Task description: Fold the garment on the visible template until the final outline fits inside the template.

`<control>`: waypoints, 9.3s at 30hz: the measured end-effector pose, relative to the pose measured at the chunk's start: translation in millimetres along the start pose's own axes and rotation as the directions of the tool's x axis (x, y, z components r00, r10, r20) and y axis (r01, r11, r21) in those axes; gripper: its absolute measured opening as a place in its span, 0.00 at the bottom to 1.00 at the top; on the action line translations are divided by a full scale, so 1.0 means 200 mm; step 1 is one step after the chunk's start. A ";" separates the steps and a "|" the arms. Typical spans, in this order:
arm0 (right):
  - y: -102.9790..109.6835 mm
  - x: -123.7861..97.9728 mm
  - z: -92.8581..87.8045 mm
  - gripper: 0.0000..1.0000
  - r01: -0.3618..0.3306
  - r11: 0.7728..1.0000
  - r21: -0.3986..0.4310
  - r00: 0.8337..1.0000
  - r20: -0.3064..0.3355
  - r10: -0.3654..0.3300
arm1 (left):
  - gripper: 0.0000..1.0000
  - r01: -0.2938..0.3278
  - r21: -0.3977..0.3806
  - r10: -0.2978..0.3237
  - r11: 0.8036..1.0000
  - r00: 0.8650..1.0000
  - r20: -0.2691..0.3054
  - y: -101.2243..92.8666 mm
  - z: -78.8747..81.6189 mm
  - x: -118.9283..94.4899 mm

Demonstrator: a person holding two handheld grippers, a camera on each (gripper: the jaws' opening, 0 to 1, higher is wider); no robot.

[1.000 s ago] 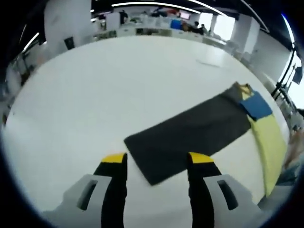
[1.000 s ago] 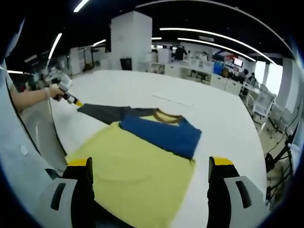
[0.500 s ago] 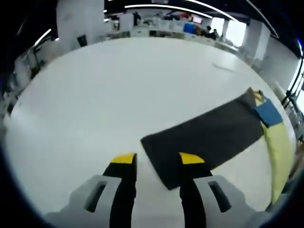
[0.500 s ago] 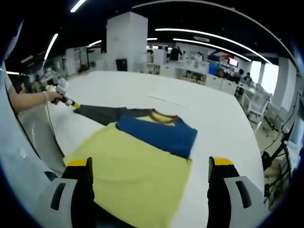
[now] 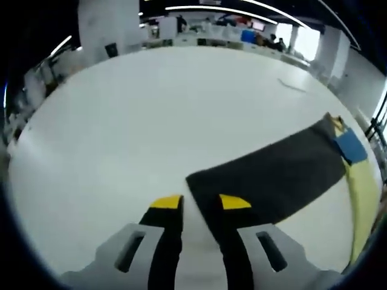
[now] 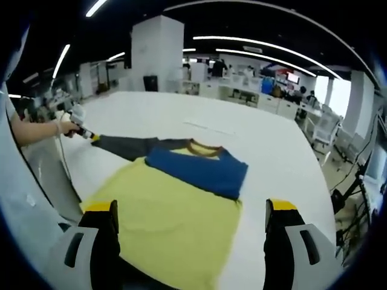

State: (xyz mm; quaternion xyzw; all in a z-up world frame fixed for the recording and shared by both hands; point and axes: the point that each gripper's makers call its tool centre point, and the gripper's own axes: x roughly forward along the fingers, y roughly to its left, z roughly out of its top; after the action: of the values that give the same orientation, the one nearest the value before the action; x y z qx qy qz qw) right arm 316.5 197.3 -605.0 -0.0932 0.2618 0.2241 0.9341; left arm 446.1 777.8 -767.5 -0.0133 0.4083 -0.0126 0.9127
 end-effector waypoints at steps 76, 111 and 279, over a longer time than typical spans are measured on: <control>-0.05 0.01 -0.07 1.00 -0.036 0.999 -0.012 0.999 0.013 0.036 | 0.00 0.017 -0.033 -0.010 0.999 0.976 0.216 -0.27 0.35 -0.34; -0.18 -0.10 -0.15 1.00 -0.020 1.000 0.012 0.999 0.046 0.020 | 0.00 0.169 0.110 -0.198 0.979 0.908 0.369 -0.87 0.84 -0.59; -0.53 -0.24 -0.39 1.00 -0.085 0.993 0.077 0.994 0.078 0.079 | 0.00 0.608 0.166 -0.599 0.776 0.794 -0.107 -2.91 0.39 0.10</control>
State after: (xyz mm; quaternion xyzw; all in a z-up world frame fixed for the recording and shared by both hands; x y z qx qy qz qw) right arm 294.3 63.2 -638.2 -0.0364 0.2390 0.2549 0.9363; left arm 509.7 197.1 -710.5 -0.0550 0.4012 -0.3437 0.8473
